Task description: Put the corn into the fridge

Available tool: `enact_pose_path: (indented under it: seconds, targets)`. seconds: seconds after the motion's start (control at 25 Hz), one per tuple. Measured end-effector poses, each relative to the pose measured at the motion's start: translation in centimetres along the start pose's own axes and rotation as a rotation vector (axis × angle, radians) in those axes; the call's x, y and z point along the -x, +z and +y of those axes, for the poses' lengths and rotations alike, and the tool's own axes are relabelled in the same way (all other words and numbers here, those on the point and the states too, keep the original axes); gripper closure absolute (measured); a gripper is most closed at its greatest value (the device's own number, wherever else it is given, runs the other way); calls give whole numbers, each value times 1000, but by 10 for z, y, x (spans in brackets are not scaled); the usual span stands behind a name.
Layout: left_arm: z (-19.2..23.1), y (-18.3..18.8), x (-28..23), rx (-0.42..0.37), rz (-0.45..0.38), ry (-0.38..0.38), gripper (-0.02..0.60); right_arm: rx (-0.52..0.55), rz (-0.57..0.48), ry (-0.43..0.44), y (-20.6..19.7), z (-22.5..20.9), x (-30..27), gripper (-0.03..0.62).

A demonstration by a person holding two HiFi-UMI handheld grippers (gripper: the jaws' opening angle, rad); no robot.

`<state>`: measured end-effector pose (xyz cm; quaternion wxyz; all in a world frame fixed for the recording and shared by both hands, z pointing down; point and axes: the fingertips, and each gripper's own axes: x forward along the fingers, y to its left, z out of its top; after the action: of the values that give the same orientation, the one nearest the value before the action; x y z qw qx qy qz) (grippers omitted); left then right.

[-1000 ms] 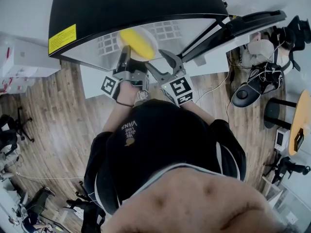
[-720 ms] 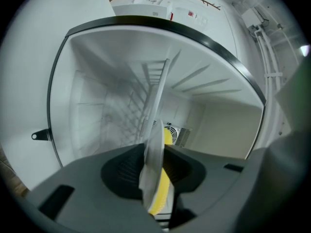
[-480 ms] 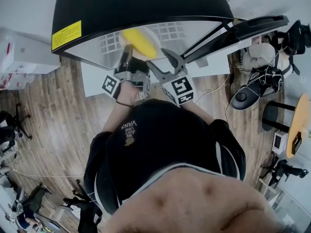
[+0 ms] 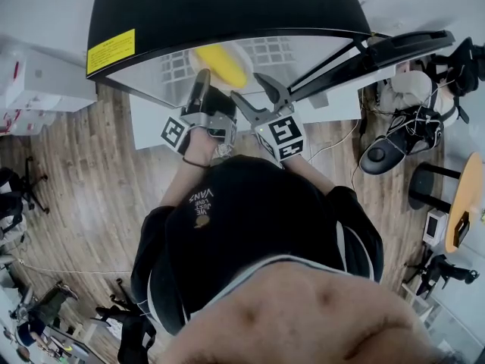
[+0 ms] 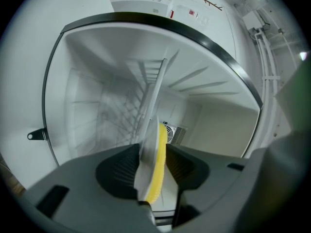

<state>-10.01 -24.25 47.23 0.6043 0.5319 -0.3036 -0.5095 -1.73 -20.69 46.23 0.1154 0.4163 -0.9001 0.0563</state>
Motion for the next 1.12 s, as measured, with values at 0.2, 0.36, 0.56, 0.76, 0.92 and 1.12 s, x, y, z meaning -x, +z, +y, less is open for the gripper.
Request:
enact_pose_path:
  seconds: [0.2, 0.36, 0.56, 0.76, 0.92, 1.12]
  targets:
    - [-1, 2, 0, 12, 2, -7, 430, 2, -2, 3, 1, -1, -6, 329]
    - [-4, 2, 1, 12, 8, -19, 430, 2, 1, 4, 1, -3, -12, 329]
    - [-5, 4, 0, 10, 15, -31, 430, 3, -2, 4, 2, -7, -20, 329]
    - [-5, 5, 0, -4, 21, -24, 430, 0, -4, 3, 3, -10, -27, 329]
    - [-4, 6, 0, 3, 20, -27, 430, 1, -1, 5, 4, -12, -31, 329]
    - [-7, 5, -1, -4, 32, -26, 430, -1, 4, 3, 6, -14, -37, 329]
